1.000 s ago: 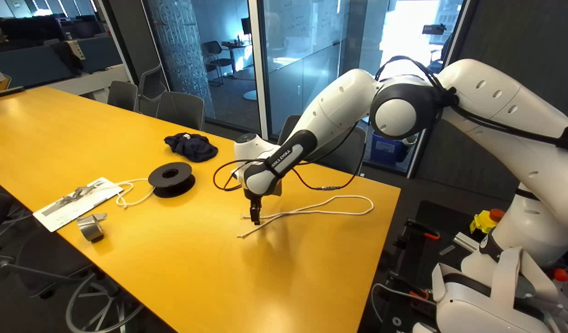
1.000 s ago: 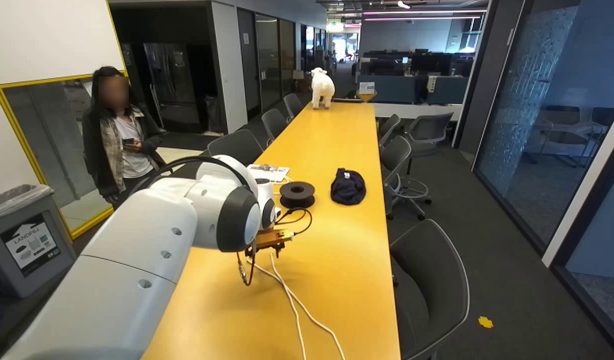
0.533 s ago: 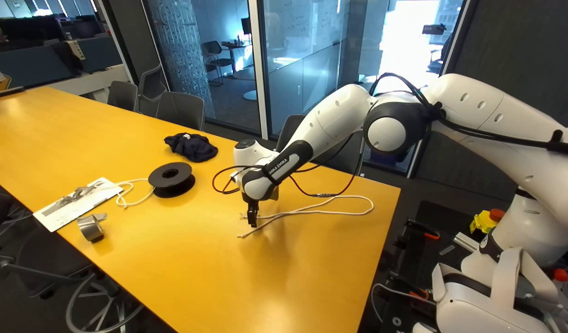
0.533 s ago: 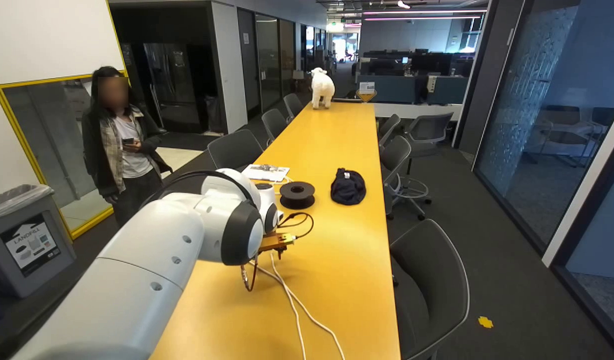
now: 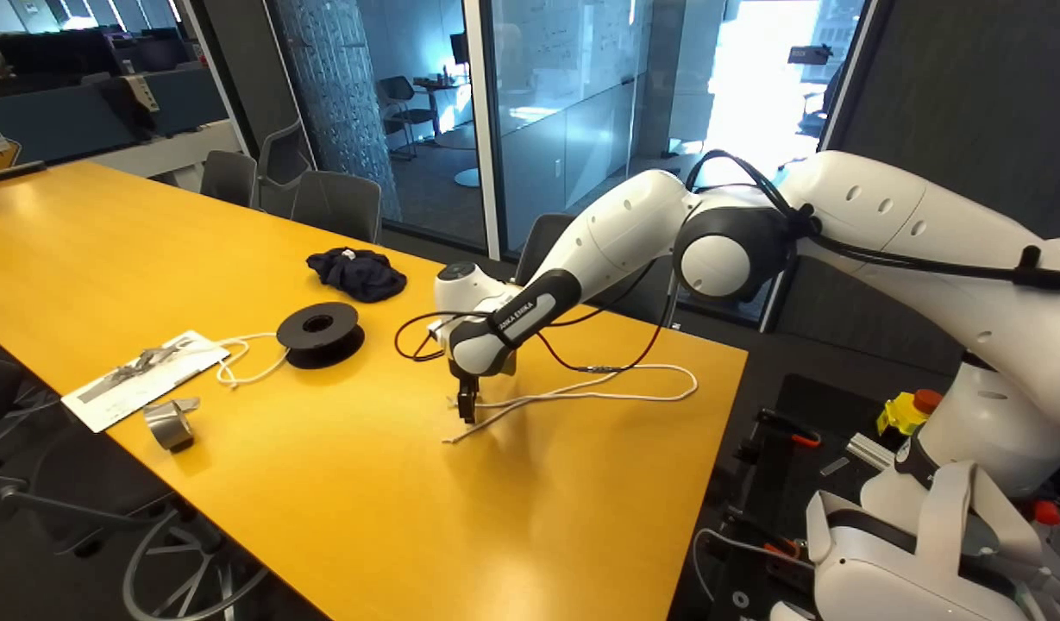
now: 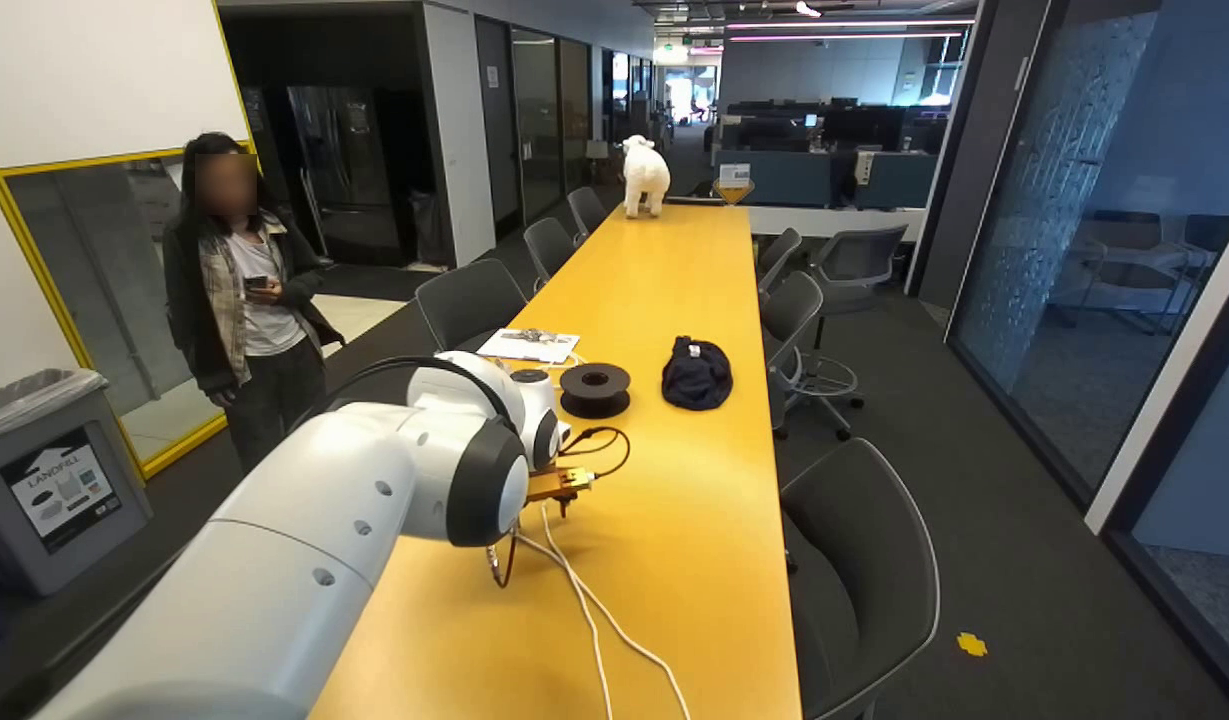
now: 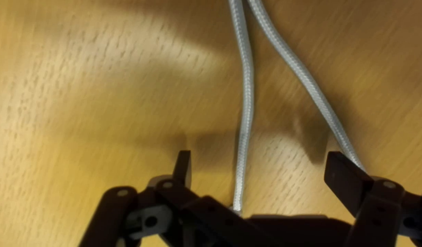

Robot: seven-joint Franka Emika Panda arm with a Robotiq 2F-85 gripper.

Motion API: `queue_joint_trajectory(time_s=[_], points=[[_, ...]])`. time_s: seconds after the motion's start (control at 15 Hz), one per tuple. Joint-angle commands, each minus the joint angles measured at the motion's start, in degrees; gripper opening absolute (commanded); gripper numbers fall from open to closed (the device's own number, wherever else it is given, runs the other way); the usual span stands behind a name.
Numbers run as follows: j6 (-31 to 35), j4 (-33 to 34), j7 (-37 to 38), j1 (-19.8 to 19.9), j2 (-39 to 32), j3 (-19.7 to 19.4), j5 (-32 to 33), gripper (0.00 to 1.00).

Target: Untangle the rope on the table.

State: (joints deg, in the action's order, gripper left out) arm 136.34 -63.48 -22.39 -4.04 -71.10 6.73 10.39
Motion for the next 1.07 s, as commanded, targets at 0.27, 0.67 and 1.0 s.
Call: queue_joint_trajectory(time_s=[0.27, 0.67, 1.0], points=[[-1.8, 6.5, 0.2, -0.8, -3.6, -0.5, -0.7, 1.00], [-2.2, 7.8, 0.1, -0.7, -4.4, -0.6, -0.7, 1.00], [-2.5, 8.5, 0.2, -0.9, -4.6, -0.9, -0.5, 0.59]])
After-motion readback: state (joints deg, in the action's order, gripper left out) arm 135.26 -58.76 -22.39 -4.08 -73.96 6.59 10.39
